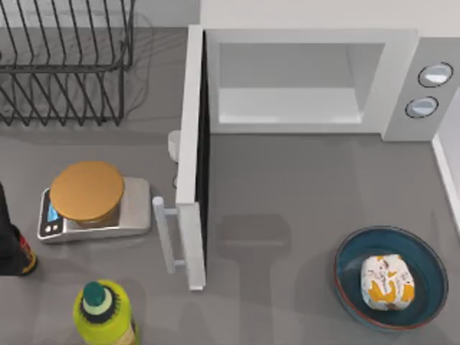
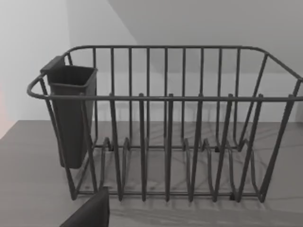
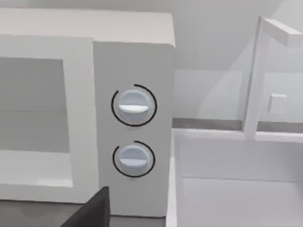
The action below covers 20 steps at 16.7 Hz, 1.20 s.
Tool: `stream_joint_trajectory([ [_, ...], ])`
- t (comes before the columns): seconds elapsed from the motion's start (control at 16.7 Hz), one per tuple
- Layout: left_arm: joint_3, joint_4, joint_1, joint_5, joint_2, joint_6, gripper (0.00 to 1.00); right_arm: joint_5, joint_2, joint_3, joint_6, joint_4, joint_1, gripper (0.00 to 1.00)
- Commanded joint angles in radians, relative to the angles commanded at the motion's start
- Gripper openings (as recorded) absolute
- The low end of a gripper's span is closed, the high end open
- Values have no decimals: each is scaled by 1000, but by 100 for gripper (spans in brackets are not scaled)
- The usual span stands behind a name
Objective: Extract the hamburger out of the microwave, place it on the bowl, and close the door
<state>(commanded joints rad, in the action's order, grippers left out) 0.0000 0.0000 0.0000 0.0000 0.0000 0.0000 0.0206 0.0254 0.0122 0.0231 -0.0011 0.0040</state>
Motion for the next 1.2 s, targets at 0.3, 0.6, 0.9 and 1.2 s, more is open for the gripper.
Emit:
stream_joint_trajectory([
  [0.3,0,0,0,0,0,0,100,-21,-25,-12,-23,1,-4,100],
  [0.6,0,0,0,0,0,0,70,-21,-25,-12,-23,1,-4,100],
  [0.9,0,0,0,0,0,0,32,-21,-25,-12,-23,1,-4,100],
  [1.2,0,0,0,0,0,0,0,-21,-25,-12,-23,1,-4,100],
])
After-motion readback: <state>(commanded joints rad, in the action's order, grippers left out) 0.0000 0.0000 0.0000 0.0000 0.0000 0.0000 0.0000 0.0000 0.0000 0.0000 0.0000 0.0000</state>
